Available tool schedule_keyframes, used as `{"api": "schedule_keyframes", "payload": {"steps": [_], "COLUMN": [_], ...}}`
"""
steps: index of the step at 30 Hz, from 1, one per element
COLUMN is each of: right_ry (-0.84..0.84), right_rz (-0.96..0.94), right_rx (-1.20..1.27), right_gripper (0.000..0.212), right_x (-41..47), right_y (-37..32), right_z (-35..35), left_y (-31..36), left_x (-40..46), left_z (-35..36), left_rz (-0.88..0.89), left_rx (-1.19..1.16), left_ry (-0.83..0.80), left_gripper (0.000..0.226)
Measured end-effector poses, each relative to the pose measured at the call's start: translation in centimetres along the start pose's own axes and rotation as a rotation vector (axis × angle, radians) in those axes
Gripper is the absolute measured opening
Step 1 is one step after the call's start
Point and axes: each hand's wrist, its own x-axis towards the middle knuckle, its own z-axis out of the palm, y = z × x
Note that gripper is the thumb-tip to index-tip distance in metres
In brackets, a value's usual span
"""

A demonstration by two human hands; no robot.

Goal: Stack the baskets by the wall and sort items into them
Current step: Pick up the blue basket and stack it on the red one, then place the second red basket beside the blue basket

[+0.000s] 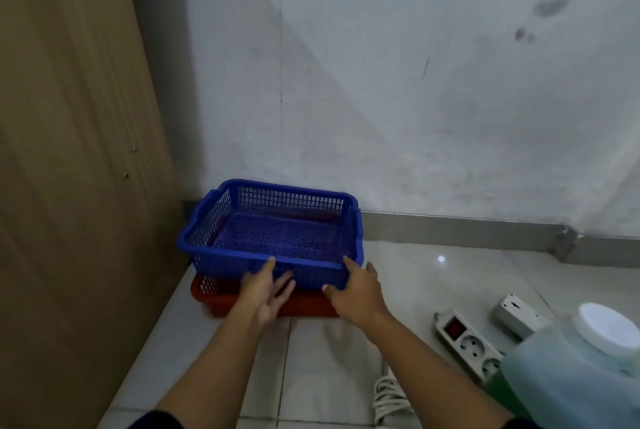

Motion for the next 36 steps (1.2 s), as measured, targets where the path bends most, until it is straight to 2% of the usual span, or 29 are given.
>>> {"api": "schedule_keyframes", "payload": {"steps": [2, 7, 10, 14, 18, 22, 28, 30, 32, 34, 36], "right_ry": [-0.043, -0.052, -0.022, -0.001, -0.058, -0.193, -0.296, -0.282, -0.268, -0.248, -0.216], "right_rz": [-0.01, -0.015, -0.021, 0.016, -0.009, -0.052, -0.123, -0.097, -0.047, -0.002, 0.05], "right_rx": [-0.019, -0.051, -0.071, -0.112, -0.158, -0.197, -0.156, -0.212, -0.28, -0.368, -0.494], "right_gripper": [0.061, 0.051, 0.045, 0.038, 0.045, 0.037, 0.036, 0.037, 0.035, 0.034, 0.037], "right_x": [0.5, 0.3, -0.7, -3.0, -7.9, -14.6, -25.4, -27.9, -29.6, -31.4, -33.0], "right_y": [0.6, 1.9, 2.8, 3.6, 4.4, 6.3, 13.3, 16.2, 19.0, 21.4, 23.4], "right_z": [0.6, 1.0, 0.9, -1.4, -4.2, -6.1, -11.3, -12.6, -13.5, -14.6, -15.9], "left_y": [-1.0, -3.0, -4.5, -6.6, -8.1, -10.1, -17.5, -19.7, -20.6, -20.6, -20.2], "left_x": [0.7, -0.5, -1.6, -3.7, -8.2, -13.6, -21.8, -24.5, -26.9, -29.2, -31.4], "left_z": [0.1, 1.1, 3.0, 5.6, 5.1, 3.5, 1.9, 1.1, 0.2, -1.0, -2.6], "left_rz": [-0.038, -0.243, -0.311, -0.252, -0.237, -0.314, -0.418, -0.343, -0.261, -0.258, -0.272], "left_rx": [0.104, 0.433, 0.588, 0.818, 1.097, 1.299, 1.572, 1.642, 1.696, 1.759, 1.817], "left_ry": [0.01, 0.03, -0.082, -0.191, -0.245, -0.306, -0.344, -0.302, -0.236, -0.203, -0.181], "left_gripper": [0.053, 0.019, 0.019, 0.02, 0.019, 0.022, 0.016, 0.013, 0.035, 0.06, 0.065]}}
